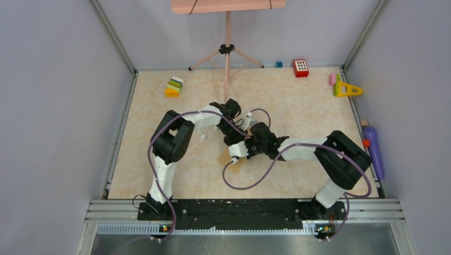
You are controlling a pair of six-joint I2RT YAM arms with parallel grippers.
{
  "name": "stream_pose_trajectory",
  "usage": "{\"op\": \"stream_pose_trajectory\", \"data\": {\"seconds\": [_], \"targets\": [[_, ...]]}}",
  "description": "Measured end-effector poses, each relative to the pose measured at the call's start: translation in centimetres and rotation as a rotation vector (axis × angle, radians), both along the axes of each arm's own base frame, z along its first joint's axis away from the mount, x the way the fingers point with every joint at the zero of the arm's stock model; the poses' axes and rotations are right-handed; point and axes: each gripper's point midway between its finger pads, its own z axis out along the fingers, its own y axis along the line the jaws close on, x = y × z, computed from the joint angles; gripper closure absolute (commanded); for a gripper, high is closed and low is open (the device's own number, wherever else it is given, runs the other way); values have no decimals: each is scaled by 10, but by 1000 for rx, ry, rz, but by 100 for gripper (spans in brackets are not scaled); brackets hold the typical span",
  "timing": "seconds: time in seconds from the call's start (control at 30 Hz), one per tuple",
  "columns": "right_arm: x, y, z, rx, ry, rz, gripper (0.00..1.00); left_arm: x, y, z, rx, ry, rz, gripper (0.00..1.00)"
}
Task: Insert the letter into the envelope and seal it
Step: Seal the envelope flap on the envelope.
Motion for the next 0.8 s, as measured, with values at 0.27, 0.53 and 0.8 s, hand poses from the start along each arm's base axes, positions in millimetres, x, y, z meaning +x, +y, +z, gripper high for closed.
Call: {"op": "stream_pose_trajectory", "data": {"seconds": [0.27,0.53,0.8], "targets": [[0,0,0,1,0,0,100,8,-3,0,2,-5,22,100],[0,0,0,1,0,0,100,14,-6,0,13,-4,61,100],[0,0,0,1,-1,1,100,19,-8,0,10,0,84,100]]}}
